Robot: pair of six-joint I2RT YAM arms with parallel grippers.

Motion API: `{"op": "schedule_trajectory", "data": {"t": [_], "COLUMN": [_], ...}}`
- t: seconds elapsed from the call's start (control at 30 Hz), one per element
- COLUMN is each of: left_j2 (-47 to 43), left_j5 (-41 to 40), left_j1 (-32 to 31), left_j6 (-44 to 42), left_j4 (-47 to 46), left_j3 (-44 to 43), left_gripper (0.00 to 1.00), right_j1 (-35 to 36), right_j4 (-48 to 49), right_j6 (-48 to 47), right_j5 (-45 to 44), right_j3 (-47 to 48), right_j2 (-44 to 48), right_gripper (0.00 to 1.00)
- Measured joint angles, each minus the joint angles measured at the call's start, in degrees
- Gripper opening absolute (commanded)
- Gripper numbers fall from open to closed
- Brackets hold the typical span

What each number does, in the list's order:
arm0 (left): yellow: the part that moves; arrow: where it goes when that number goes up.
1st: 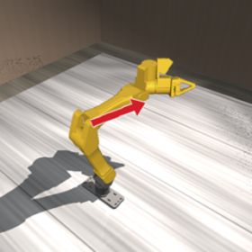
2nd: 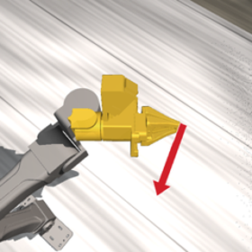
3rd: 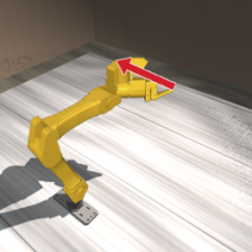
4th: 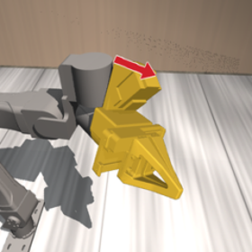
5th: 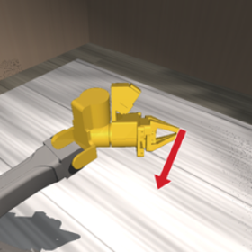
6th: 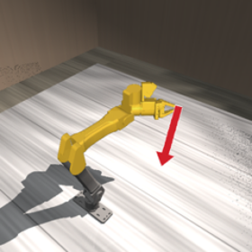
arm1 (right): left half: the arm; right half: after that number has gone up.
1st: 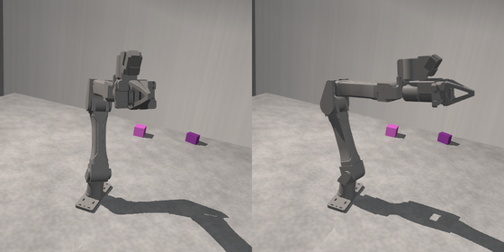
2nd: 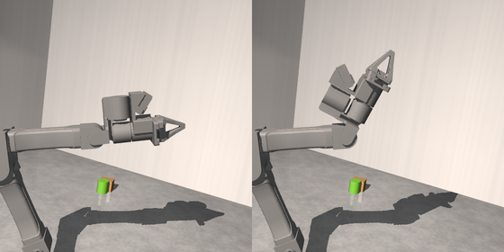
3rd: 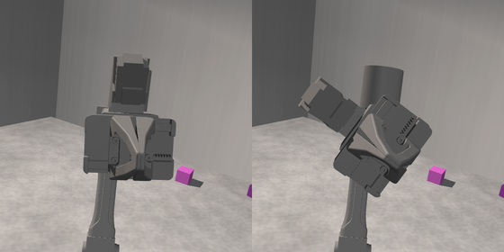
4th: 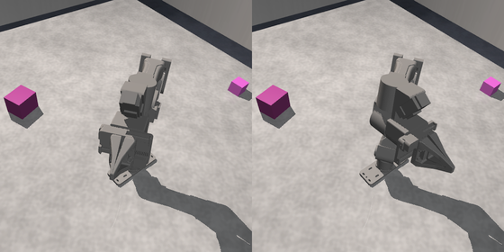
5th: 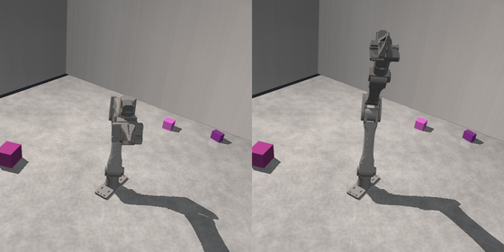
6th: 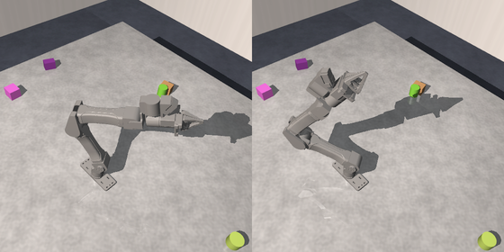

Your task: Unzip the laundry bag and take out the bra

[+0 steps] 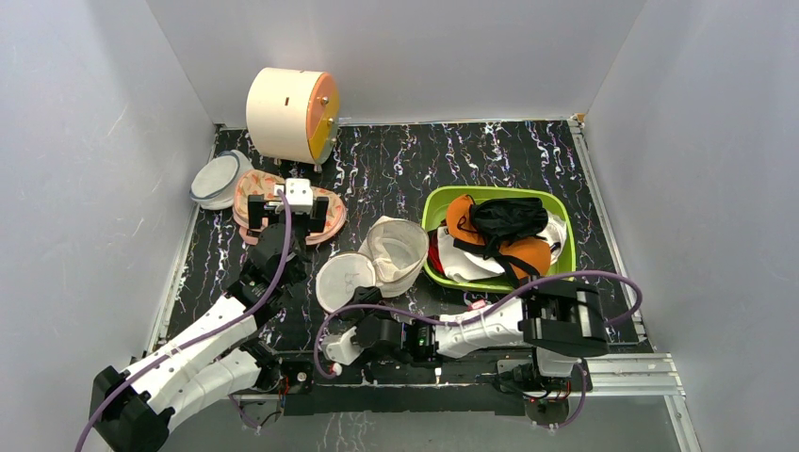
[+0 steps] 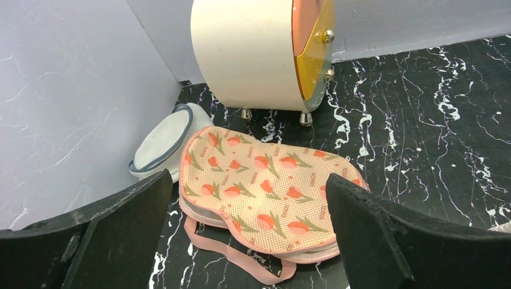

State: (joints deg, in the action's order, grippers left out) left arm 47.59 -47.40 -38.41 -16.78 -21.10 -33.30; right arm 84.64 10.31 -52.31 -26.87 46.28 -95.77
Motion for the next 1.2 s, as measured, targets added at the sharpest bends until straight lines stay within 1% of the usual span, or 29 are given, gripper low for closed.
{"op": "schedule_trajectory", "data": {"t": [0.1,0.2,0.3,0.47,0.5,0.57,0.7,0.8,0.93,1.03,1.2], "left_j2": [0.0,0.09,0.11,0.09,0.09,0.11,0.46,0.59,0.44,-0.26,-2.62], "left_j5": [0.04,0.04,-0.04,-0.04,-0.04,-0.04,-0.07,-0.2,-0.39,-0.48,-1.38], "left_j1": [0.61,1.27,1.6,1.62,1.62,1.62,1.62,1.7,1.88,1.92,1.92], "left_j6": [0.74,1.36,1.46,1.66,1.81,2.05,2.43,2.4,2.38,2.45,2.05], "left_j4": [0.15,0.24,0.37,0.35,0.37,0.52,0.59,0.57,0.59,1.05,0.87], "left_j3": [0.0,0.0,0.0,0.0,0.0,0.0,0.0,0.0,0.0,-0.02,-0.02], "left_gripper": [0.98,0.98,0.98,0.98,0.98,0.98,0.98,0.99,0.98,0.98,0.98], "right_j1": [0.0,0.07,0.13,0.31,0.39,0.39,0.44,0.44,0.59,0.74,0.85], "right_j4": [0.66,2.14,3.69,11.08,13.11,17.31,24.98,29.22,32.22,30.86,27.17], "right_j6": [-1.16,-2.25,-3.48,-6.91,-7.69,-9.33,-11.87,-12.68,-10.21,-5.62,4.55], "right_j5": [0.0,-0.46,-1.16,-5.46,-6.25,-7.61,-10.62,-12.2,-13.53,-13.33,-11.56], "right_j3": [0.92,2.62,3.8,4.11,4.13,4.13,4.31,4.31,4.81,5.51,5.62], "right_j2": [-2.01,-4.96,-8.07,-12.79,-13.81,-15.8,-19.87,-21.57,-21.49,-20.06,-12.74], "right_gripper": [0.83,0.81,0.73,0.64,0.61,0.51,0.39,0.25,0.0,0.0,0.0]}}
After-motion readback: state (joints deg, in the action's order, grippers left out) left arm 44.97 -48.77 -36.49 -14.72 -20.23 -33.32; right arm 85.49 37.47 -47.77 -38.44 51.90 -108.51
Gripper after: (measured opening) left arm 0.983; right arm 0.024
